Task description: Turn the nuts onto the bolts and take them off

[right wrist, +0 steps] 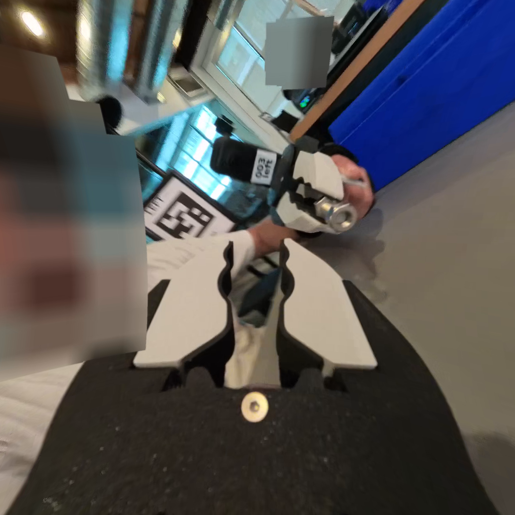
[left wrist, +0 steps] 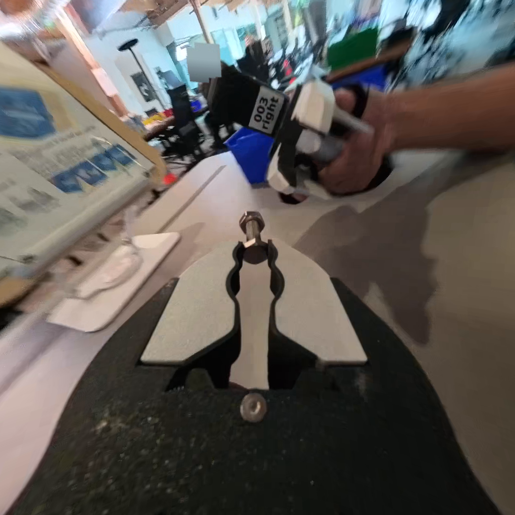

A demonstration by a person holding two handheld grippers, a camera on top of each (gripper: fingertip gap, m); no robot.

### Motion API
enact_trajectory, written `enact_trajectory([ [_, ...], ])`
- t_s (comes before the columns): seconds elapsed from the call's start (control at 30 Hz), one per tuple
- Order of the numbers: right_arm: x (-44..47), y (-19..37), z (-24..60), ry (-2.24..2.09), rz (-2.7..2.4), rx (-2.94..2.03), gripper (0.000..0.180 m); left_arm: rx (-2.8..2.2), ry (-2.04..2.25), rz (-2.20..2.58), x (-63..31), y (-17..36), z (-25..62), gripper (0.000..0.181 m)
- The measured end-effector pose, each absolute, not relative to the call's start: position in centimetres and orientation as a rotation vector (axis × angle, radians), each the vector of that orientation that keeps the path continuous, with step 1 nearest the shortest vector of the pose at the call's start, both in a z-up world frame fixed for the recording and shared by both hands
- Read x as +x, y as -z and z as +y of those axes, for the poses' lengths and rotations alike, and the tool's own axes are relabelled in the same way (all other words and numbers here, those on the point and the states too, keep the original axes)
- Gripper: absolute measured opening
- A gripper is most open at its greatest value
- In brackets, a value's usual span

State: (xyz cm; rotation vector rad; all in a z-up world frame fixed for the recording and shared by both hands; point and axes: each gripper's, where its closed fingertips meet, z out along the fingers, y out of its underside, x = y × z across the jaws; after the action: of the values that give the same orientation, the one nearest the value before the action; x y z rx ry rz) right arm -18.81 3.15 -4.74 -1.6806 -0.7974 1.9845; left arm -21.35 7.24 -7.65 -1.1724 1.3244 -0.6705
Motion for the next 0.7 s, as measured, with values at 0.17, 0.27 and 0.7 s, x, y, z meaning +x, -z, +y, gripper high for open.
enact_trajectory([
  [0.17, -18.2, 4.1, 3.7, -1.306, -1.088, -1.436, 0.039, -1.345, 1.354, 1.141, -21.5, 6.1, 6.3, 0.016],
  [0.27, -17.4, 4.9, 4.6, -0.767, -1.203, -1.288, 0.035, -1.377, 1.628, 1.088, -21.8, 5.6, 5.6, 0.016],
  [0.7, -19.4, 5.1, 2.5, -0.293, -1.302, -1.01, 0.034, -1.367, 1.841, 1.165, -21.3, 5.4, 2.8, 0.016],
])
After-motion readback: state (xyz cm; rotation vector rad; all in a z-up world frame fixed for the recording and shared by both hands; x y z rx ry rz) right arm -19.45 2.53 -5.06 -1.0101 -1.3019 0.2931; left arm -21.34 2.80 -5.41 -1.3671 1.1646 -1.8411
